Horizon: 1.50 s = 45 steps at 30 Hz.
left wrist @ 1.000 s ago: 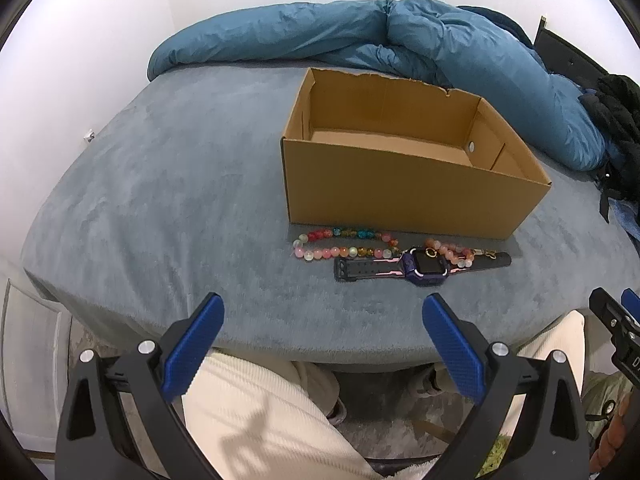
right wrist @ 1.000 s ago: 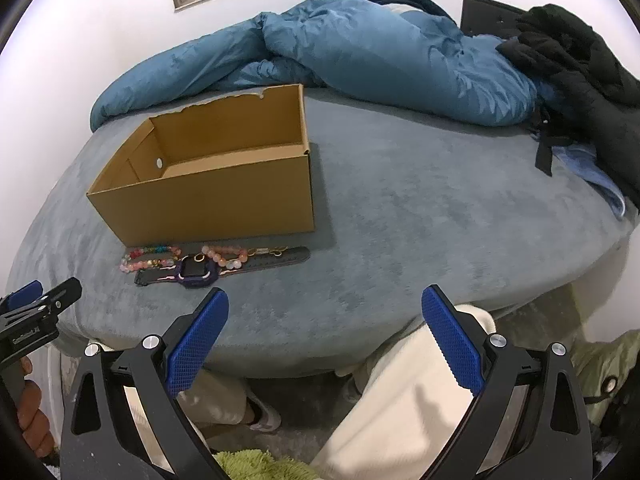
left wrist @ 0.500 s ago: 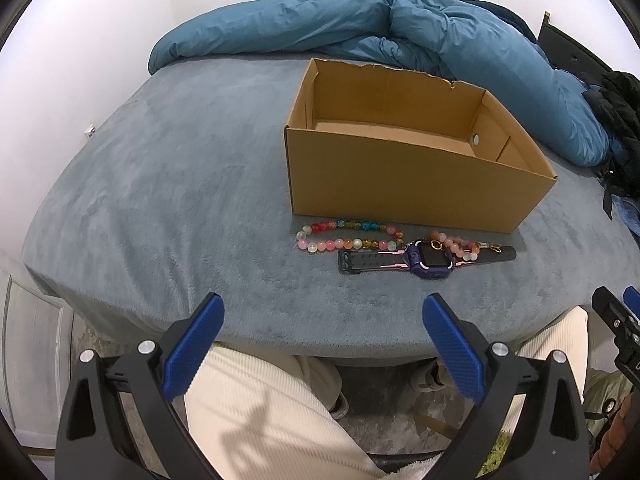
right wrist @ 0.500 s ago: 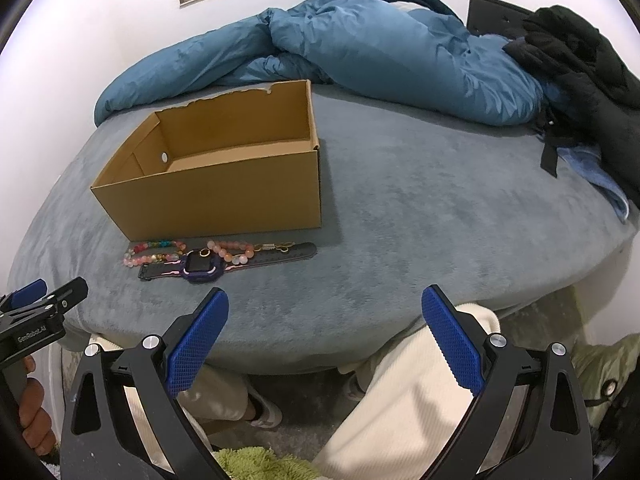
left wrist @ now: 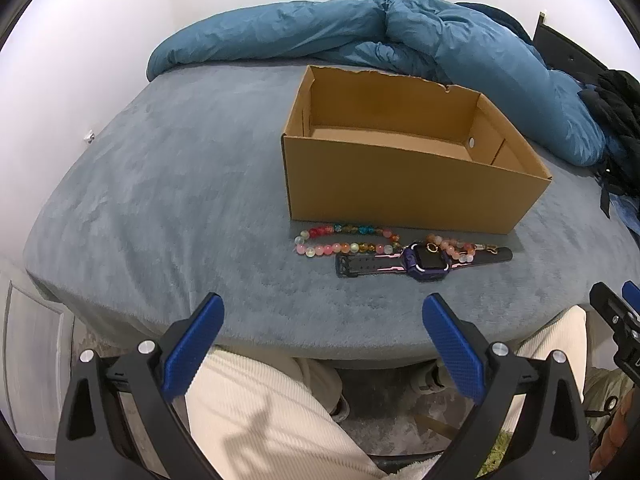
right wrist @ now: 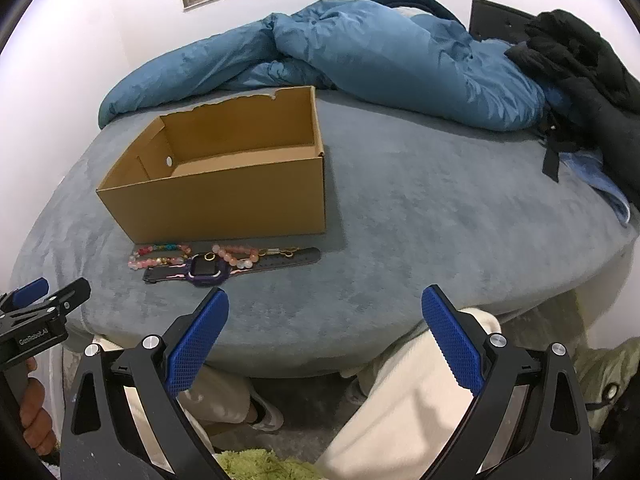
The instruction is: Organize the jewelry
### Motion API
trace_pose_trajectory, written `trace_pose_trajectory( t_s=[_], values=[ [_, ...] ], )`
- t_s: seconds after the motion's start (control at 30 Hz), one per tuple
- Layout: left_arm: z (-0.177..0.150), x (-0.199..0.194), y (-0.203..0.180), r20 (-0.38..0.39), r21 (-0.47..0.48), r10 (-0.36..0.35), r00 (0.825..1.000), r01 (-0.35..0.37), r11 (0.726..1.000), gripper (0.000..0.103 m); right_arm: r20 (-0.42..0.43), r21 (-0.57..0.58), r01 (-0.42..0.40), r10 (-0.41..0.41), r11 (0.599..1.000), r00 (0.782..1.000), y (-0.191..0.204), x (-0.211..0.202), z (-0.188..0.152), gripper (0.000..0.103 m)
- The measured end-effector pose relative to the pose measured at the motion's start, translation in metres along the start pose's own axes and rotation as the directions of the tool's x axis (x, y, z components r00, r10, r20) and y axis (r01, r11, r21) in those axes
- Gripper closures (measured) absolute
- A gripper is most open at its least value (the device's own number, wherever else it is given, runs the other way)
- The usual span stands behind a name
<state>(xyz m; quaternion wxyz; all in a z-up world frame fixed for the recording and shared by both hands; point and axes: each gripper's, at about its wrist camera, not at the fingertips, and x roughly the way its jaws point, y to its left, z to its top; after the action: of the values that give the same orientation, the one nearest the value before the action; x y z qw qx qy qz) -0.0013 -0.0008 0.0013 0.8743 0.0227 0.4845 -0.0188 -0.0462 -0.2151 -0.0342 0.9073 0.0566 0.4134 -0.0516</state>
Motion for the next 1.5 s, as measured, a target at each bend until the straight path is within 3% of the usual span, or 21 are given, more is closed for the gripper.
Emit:
trace_pose_trajectory(
  t_s=[0.27, 0.4, 0.5, 0.6, 0.73, 0.83, 0.9, 1.07, 1.3, 1.5],
  values=[
    [0.007, 0.000, -0.003, 0.033, 0.033, -0.018, 0.999, 0.017, 0.999, 0.006, 0.035, -0.027, -0.064, 0.065, 0.998, 0.997, 0.004, 0.002, 0.005, 0.010],
    [0.012, 0.006, -0.001, 0.044, 0.031, -0.111, 0.993, 0.110, 0.993, 0.006, 0.027, -0.025, -0.108, 0.108, 0.994, 0.994, 0.001, 0.018, 0.009, 0.010],
    [0.014, 0.010, 0.003, 0.066, 0.018, -0.216, 0.974, 0.215, 0.976, 0.006, 0.008, -0.011, -0.134, 0.135, 0.991, 0.991, -0.002, 0.034, 0.013, 0.010],
    [0.014, 0.009, 0.006, 0.122, -0.004, -0.251, 0.960, 0.254, 0.967, 0.006, 0.003, -0.006, -0.154, 0.154, 0.988, 0.988, -0.003, 0.047, 0.018, 0.013],
    [0.016, 0.016, 0.011, 0.150, -0.027, -0.376, 0.914, 0.384, 0.923, 0.006, -0.010, 0.013, -0.187, 0.187, 0.982, 0.982, -0.005, 0.065, 0.023, 0.017],
    [0.020, 0.032, 0.005, 0.104, -0.023, -0.368, 0.924, 0.372, 0.928, 0.006, -0.025, 0.027, -0.207, 0.208, 0.978, 0.978, -0.005, 0.078, 0.024, 0.022],
    [0.020, 0.045, -0.002, 0.084, 0.017, -0.321, 0.944, 0.320, 0.947, 0.006, -0.034, 0.038, -0.219, 0.221, 0.975, 0.975, -0.006, 0.087, 0.026, 0.026],
    [0.017, 0.075, -0.010, 0.034, 0.080, -0.259, 0.965, 0.256, 0.963, 0.006, -0.064, 0.067, -0.242, 0.246, 0.968, 0.967, -0.010, 0.107, 0.027, 0.038],
    [0.020, 0.111, -0.002, -0.038, 0.029, -0.267, 0.963, 0.268, 0.963, 0.037, -0.098, 0.101, -0.259, 0.268, 0.961, 0.958, -0.015, 0.131, 0.026, 0.055],
    [0.016, 0.137, 0.004, -0.112, -0.016, -0.254, 0.961, 0.254, 0.967, 0.061, -0.137, 0.123, -0.269, 0.285, 0.955, 0.949, -0.015, 0.150, 0.022, 0.060]
  ],
)
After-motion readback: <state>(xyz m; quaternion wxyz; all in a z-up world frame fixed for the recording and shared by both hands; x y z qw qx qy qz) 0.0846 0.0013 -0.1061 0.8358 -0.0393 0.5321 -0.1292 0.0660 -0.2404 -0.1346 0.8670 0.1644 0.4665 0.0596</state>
